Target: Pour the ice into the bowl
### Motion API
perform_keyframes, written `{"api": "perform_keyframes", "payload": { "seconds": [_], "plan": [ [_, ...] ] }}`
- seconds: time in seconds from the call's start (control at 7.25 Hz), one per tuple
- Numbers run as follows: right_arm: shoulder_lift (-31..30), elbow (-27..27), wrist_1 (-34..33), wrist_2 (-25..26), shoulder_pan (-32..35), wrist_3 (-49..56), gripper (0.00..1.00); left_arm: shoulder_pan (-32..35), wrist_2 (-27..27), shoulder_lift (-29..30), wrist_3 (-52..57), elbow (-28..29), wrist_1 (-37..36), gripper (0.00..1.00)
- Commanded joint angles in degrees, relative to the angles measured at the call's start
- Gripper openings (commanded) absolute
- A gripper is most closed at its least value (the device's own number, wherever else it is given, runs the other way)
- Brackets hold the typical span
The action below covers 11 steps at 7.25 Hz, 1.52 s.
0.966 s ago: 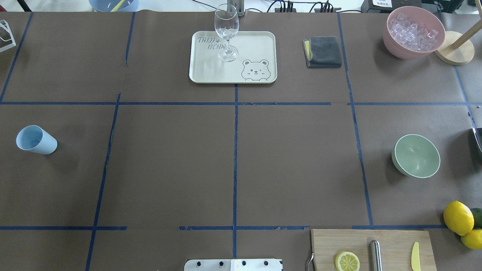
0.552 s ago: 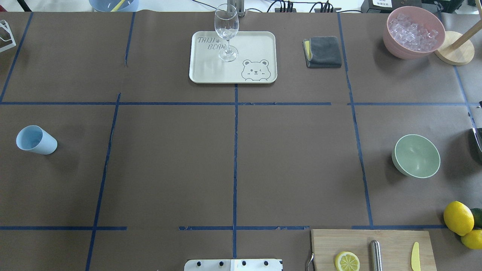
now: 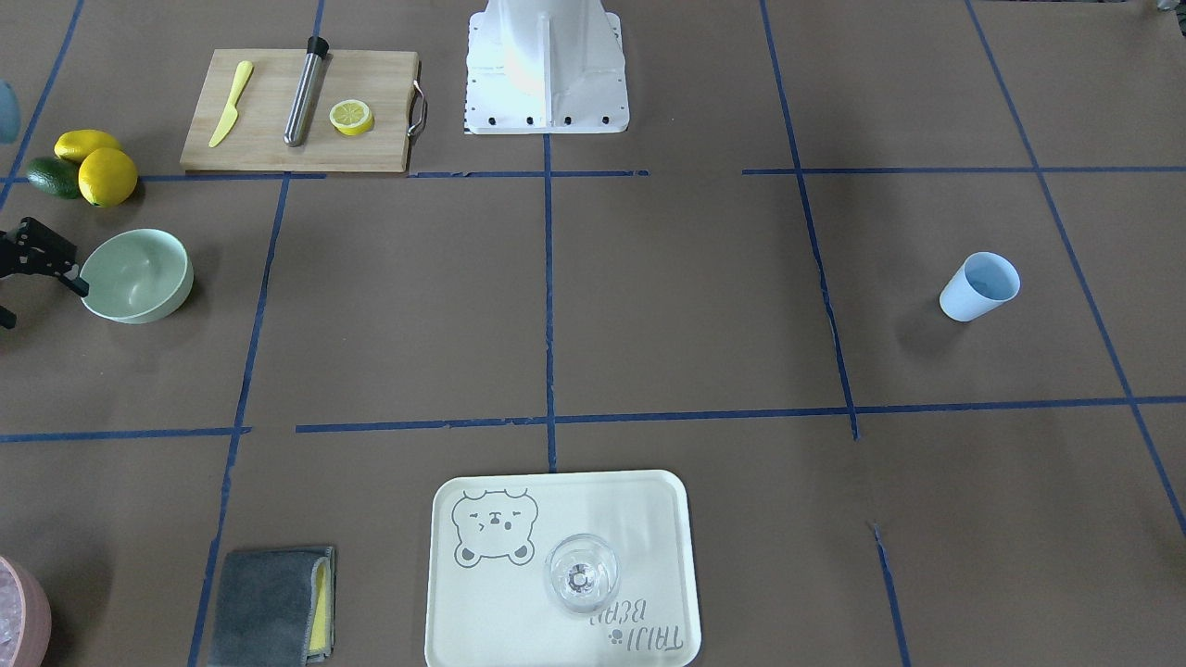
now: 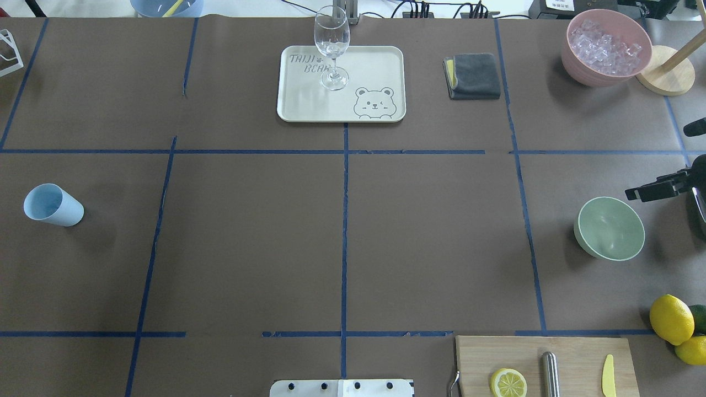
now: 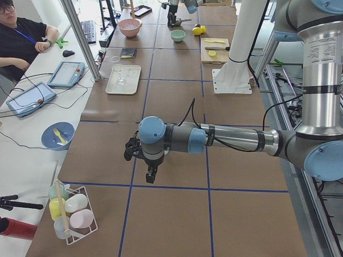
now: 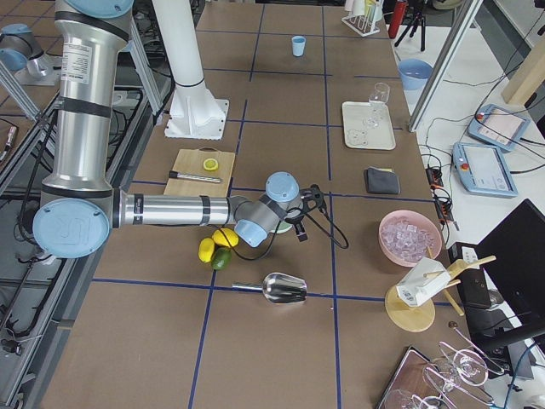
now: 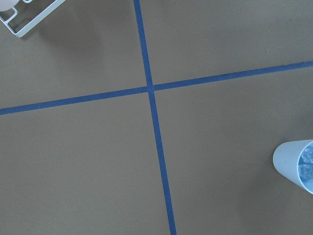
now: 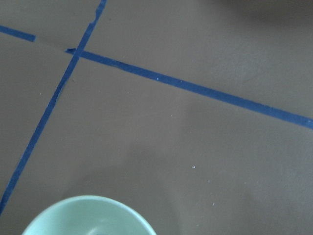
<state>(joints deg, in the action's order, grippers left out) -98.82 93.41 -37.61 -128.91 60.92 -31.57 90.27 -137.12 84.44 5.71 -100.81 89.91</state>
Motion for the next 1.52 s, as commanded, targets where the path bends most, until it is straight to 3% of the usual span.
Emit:
{"api": "perform_keyframes", "payload": {
  "seconds": [0.0, 0.14, 0.28, 0.41, 0.55, 0.97, 1.38],
  "plan": [
    [-1.81, -0.07, 1.14, 1.21, -3.70, -1.39, 0.50, 0.00, -0.08, -0.33, 0.00, 0.00, 0.09, 1.00],
    [-2.25, -0.16, 1.05, 1.47, -4.92, -1.22, 0.24, 0.00, -0.17, -0.33, 0.00, 0.00, 0.09, 1.00],
    [-2.43, -0.33, 1.05, 1.56, -5.89, -0.95, 0.20, 0.00, -0.08, -0.41, 0.00, 0.00, 0.09, 1.00],
    [-2.52, -0.33, 1.05, 1.56, -5.99, -0.78, 0.04, 0.00, -0.17, -0.42, 0.00, 0.00, 0.09, 1.00],
    [-2.43, 0.01, 1.05, 1.56, -5.90, -0.78, 0.00, 0.00, -0.17, -0.50, 0.00, 0.00, 0.09, 1.00],
    [1.15, 2.38, 1.05, 1.39, -6.08, -3.83, 0.00, 0.00, -0.17, -0.59, 0.00, 0.00, 0.09, 1.00],
    [16.85, 2.39, -3.59, 1.47, -11.76, -21.55, 0.00, 0.00, -0.17, -0.59, 0.00, -0.09, 0.09, 1.00]
  ]
}}
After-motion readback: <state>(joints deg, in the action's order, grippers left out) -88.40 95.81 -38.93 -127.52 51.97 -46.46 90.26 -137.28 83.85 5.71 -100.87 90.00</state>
